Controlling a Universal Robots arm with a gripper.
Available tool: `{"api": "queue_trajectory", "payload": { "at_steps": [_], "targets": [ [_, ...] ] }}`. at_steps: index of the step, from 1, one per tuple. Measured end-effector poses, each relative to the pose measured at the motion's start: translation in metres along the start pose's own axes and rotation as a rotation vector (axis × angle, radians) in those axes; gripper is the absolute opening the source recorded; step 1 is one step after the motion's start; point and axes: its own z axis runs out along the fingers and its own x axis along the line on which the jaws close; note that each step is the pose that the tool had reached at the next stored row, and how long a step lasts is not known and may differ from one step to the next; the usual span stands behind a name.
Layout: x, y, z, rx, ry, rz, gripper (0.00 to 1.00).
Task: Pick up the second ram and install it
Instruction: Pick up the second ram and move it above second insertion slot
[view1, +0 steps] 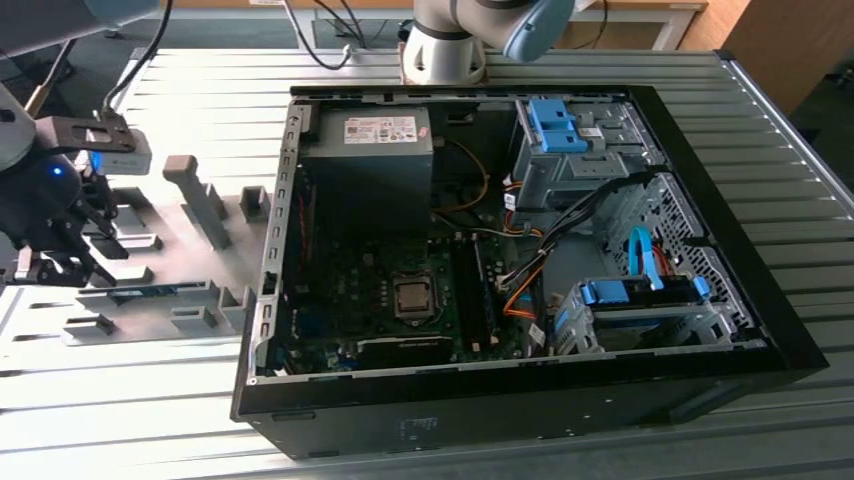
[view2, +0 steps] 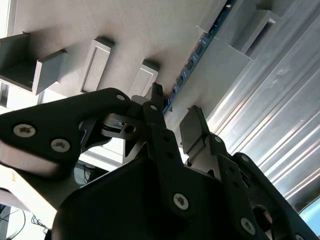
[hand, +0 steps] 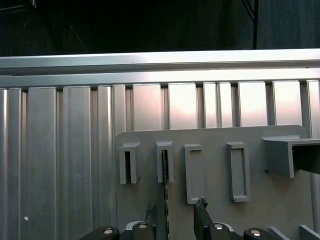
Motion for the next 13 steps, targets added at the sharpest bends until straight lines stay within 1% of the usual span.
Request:
{"api": "queue_trajectory", "payload": {
  "at_steps": [4,9,13],
  "targets": [
    [0.0006,-0.0015,0.0070,0.0000,-0.0001,0.000,0.42],
    [0.0011,-0.0017,0.0083,0.0001,-0.0002,0.000,0.42],
    [0.0014,-0.0036,0.0134,0.0001,-0.0002,0.000,0.42]
  ]
}}
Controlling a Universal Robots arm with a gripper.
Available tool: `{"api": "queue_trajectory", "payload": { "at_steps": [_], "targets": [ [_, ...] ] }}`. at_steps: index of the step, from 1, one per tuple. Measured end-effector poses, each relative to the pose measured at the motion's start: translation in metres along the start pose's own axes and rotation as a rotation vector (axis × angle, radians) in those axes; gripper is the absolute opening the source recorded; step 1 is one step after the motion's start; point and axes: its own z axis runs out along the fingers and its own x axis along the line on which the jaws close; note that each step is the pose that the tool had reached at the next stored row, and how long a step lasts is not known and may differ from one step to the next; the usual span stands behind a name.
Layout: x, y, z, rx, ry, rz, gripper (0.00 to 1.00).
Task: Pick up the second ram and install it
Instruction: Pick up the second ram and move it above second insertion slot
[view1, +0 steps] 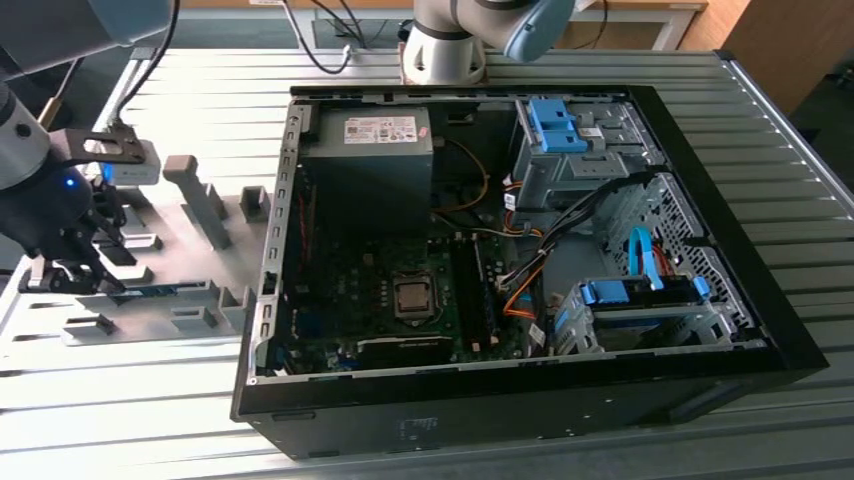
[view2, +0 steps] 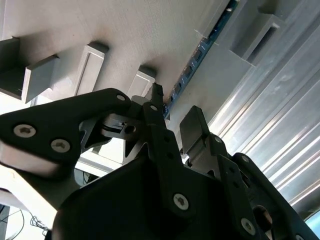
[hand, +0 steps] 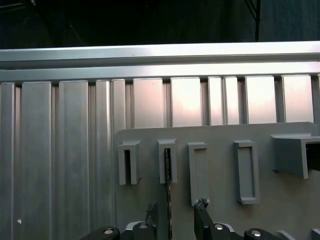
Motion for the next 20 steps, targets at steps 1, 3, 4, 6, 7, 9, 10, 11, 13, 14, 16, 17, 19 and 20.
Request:
{"api": "queue_trajectory", "payload": {
  "at_steps": [1,3,4,6,7,9,10,11,13,14,16,17,19,20],
  "targets": [
    [0.0000,-0.0002,0.0012,-0.0001,0.0001,0.000,0.42],
    [0.0001,-0.0009,0.0034,-0.0002,0.0002,0.000,0.42],
    [0.0001,-0.0010,0.0047,-0.0002,0.0002,0.000,0.42],
    [0.0002,-0.0011,0.0072,-0.0001,0.0001,0.000,0.42],
    [0.0002,-0.0012,0.0085,-0.0001,0.0002,0.000,0.42],
    [0.0003,-0.0013,0.0113,-0.0001,0.0001,0.000,0.42],
    [0.0003,-0.0013,0.0126,-0.0001,0.0001,0.000,0.42],
    [0.0004,-0.0014,0.0141,-0.0001,0.0001,0.000,0.42],
    [0.0005,-0.0015,0.0169,-0.0001,0.0001,0.000,0.42],
    [0.0005,-0.0016,0.0178,-0.0001,0.0001,0.000,0.42],
    [0.0006,-0.0017,0.0181,0.0004,0.0027,0.000,0.42],
    [0.0005,-0.0021,0.0184,0.0004,0.0027,0.000,0.42],
    [0.0004,-0.0058,0.0197,0.0002,0.0029,0.000,0.42],
    [0.0003,-0.0065,0.0206,0.0005,0.0027,0.000,0.42]
  ]
}}
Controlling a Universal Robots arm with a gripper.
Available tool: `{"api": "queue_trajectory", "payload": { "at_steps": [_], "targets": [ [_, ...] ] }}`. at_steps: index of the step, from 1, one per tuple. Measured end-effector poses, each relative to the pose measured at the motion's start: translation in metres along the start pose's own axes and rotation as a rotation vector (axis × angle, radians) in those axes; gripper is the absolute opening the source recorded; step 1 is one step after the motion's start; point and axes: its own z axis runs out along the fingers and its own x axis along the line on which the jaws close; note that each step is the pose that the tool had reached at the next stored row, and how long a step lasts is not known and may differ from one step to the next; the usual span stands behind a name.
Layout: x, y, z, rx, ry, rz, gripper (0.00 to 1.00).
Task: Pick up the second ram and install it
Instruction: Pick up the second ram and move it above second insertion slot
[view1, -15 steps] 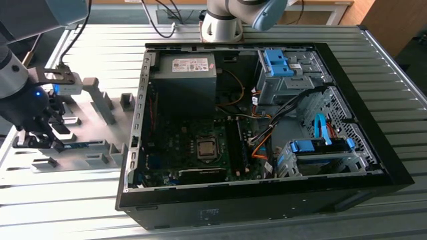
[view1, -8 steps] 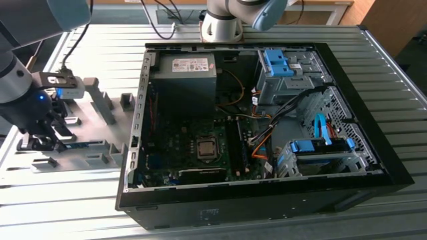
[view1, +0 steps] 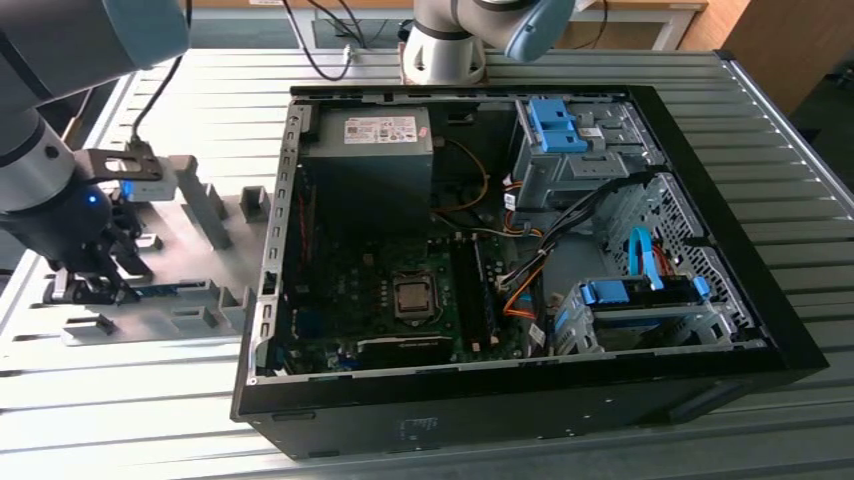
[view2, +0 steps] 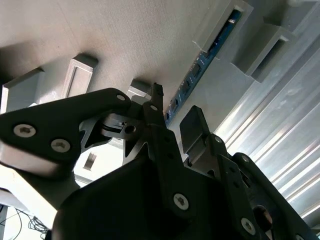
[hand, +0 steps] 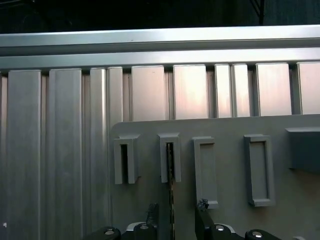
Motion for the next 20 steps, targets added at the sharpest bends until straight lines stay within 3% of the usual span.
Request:
{"api": "queue_trajectory", "payload": {
  "at_steps": [6,7,15,20],
  "targets": [
    [0.0004,-0.0001,0.0023,-0.0001,0.0005,0.000,0.40],
    [0.0004,-0.0001,0.0025,-0.0001,0.0004,0.000,0.33],
    [0.0026,0.0005,0.0054,0.0093,-0.0001,0.000,0.33],
    [0.0026,0.0006,0.0054,0.0098,-0.0001,0.000,0.33]
  ]
}}
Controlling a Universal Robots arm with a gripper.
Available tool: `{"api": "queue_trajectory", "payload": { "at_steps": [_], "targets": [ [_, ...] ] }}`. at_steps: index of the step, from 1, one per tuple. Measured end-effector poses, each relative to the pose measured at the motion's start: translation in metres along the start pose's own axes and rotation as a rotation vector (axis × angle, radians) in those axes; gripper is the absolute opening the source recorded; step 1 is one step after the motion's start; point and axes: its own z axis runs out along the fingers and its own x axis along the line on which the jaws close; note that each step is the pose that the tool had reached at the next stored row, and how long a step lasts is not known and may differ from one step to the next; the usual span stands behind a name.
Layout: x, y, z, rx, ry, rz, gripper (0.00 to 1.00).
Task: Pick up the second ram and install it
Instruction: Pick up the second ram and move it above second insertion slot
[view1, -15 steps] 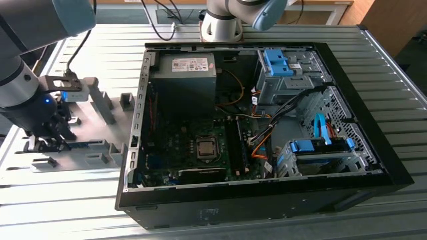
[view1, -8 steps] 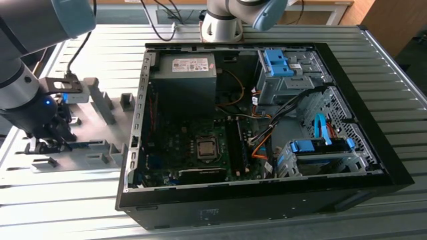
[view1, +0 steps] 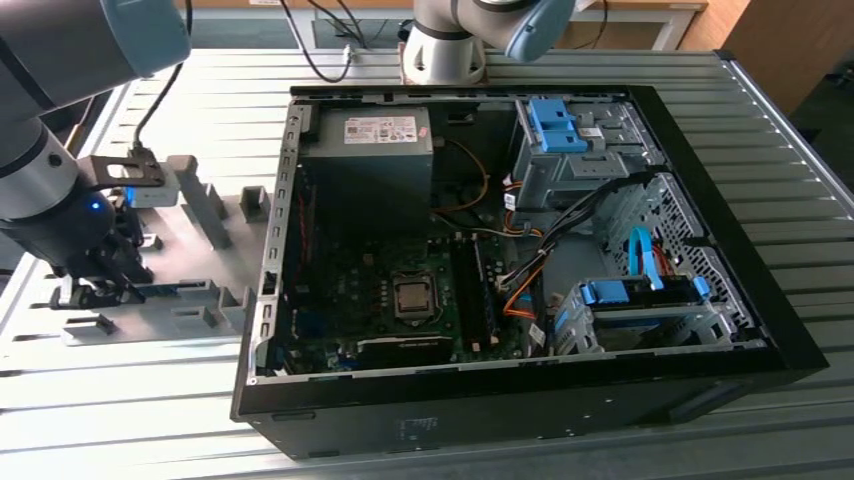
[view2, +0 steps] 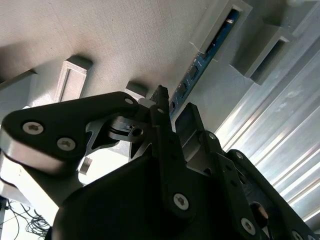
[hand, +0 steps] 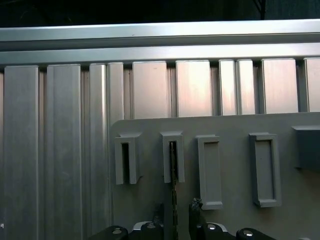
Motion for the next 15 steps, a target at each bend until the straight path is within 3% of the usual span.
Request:
{"api": "queue_trajectory", "payload": {
  "at_steps": [4,5,12,13,15],
  "targets": [
    [0.0000,0.0000,0.0000,0.0000,0.0000,0.000,0.32],
    [0.0000,0.0000,0.0000,0.0001,0.0000,0.000,0.25],
    [0.0000,0.0000,0.0000,0.0002,0.0000,0.000,0.23],
    [0.0000,0.0000,0.0000,0.0001,0.0000,0.000,0.16],
    [0.0000,0.0000,0.0000,0.0002,0.0000,0.000,0.15]
  ]
}}
